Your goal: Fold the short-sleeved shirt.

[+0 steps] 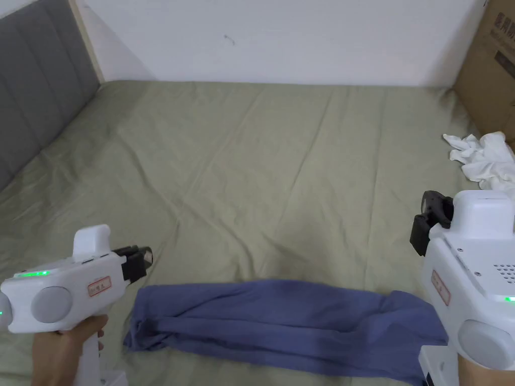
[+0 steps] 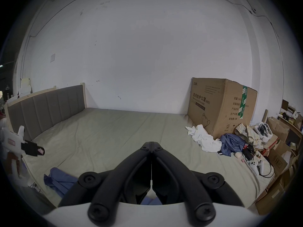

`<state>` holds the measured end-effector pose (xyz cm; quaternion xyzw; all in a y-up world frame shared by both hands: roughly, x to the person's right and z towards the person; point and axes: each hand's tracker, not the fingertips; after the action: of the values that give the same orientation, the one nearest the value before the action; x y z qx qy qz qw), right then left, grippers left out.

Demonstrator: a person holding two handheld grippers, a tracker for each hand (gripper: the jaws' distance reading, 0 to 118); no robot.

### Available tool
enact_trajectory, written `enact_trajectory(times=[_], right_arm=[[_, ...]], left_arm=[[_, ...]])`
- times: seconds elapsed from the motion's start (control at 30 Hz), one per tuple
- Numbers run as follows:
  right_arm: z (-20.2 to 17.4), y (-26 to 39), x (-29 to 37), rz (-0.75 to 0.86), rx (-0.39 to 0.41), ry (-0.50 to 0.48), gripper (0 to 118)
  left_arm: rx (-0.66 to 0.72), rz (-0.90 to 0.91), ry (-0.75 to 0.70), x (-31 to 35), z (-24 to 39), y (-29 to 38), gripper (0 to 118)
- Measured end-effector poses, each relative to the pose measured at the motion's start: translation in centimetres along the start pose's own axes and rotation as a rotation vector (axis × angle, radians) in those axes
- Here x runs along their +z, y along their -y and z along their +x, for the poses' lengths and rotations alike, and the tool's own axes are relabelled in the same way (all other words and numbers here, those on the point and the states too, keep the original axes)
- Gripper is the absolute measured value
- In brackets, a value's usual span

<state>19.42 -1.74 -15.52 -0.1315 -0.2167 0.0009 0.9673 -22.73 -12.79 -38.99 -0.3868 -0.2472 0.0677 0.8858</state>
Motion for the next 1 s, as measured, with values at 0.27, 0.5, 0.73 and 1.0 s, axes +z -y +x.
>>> enact_trajectory(times=[0.27, 0.5, 0.73, 1.0], right_arm=[[-1.4, 0.6, -1.4, -0.055, 0.022, -0.016, 2], [-2.3, 1.1, -1.8, -0.089, 0.039, -0.02, 3], [-2.1, 1.4, -1.9, -0.115, 0.049, -0.014, 3], [-1.2, 1.9, -1.9, -0.128, 0.037, 0.002, 3]], left_arm=[[0.123, -0.24, 0.059, -2.5, -5.3, 2.6, 52], [0.259, -0.331, 0.114, -4.2, -7.5, 4.0, 90], [0.267, -0.354, 0.121, -6.2, -7.0, 4.8, 88], [0.176, -0.382, 0.104, -8.6, -6.0, 4.7, 16]])
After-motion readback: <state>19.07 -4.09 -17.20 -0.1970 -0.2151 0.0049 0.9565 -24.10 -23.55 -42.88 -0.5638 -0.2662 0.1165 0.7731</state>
